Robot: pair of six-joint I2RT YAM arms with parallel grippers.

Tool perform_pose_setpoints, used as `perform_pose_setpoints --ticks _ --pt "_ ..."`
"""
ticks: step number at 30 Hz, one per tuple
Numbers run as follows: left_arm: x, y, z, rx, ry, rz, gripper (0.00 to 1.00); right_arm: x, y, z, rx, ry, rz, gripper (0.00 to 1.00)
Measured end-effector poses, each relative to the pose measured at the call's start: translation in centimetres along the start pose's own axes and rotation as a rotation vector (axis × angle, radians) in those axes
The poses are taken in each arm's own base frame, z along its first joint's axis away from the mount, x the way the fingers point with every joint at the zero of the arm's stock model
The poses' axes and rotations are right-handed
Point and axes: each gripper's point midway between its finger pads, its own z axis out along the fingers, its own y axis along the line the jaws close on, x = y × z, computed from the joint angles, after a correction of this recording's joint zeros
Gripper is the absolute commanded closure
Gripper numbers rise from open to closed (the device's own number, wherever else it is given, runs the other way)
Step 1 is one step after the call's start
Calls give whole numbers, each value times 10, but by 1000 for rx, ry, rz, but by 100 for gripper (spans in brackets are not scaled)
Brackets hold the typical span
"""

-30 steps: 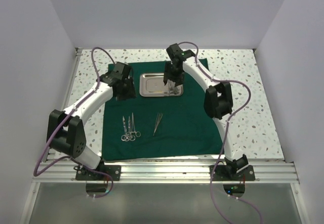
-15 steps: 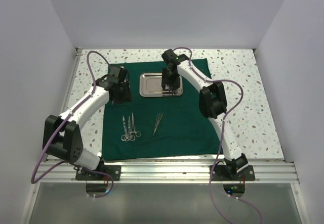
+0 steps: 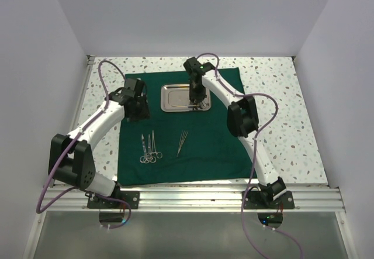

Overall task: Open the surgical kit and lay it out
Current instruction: Pick up the medical item from the container, then place the medical item in the surgical kit.

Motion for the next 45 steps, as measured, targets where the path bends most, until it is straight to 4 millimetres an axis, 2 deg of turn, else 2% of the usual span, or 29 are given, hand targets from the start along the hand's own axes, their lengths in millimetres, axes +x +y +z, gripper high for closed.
perform_pose_setpoints --ticks 3,4,6,14,21,24,28,33,38,41,45 --pt "0 2 2 -3 0 -4 50 2 -1 0 37 -14 -29 87" --pt "1 4 3 -4 1 -5 50 2 -2 0 46 -18 -36 94" --pt "4 7 5 -8 8 -5 50 3 -2 0 55 -23 -47 100" --pt "6 17 10 -16 18 -4 50 4 0 -1 64 -30 -71 100" --pt "6 13 14 8 27 2 51 3 6 -3 27 -30 -83 100" --pt "9 11 18 16 43 3 52 5 11 -7 -6 -30 -81 100" --pt "13 9 23 22 66 5 52 15 12 -26 -41 -29 -76 100" --pt "9 7 24 26 65 13 52 37 4 -69 -80 -43 -57 100" --pt "2 4 27 31 62 22 53 70 3 -101 -128 -50 -50 100" --pt "-2 1 30 31 63 29 53 102 9 -104 -143 -22 -68 100" --pt "-10 -3 31 39 55 35 53 153 24 -93 -155 51 -121 100"
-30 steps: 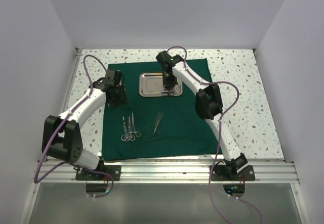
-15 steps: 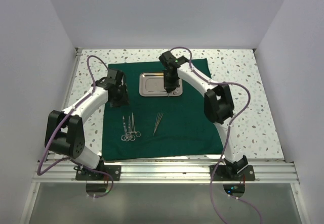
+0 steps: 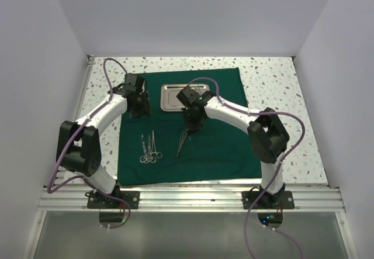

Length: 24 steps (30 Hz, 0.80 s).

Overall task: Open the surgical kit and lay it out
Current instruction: Place the medical item in the surgical kit.

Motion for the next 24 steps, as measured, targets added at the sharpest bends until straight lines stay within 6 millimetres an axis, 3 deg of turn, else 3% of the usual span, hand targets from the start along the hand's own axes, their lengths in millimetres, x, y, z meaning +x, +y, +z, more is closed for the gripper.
perform_pose_setpoints --ticks 4,14,24 --pt "-4 -2 0 5 -5 0 54 25 19 3 -29 43 -33 100" --pt "-3 -2 -1 6 1 1 54 21 33 12 -49 48 -15 100" --pt "-2 0 -1 -1 0 0 54 36 32 9 -26 120 -26 100"
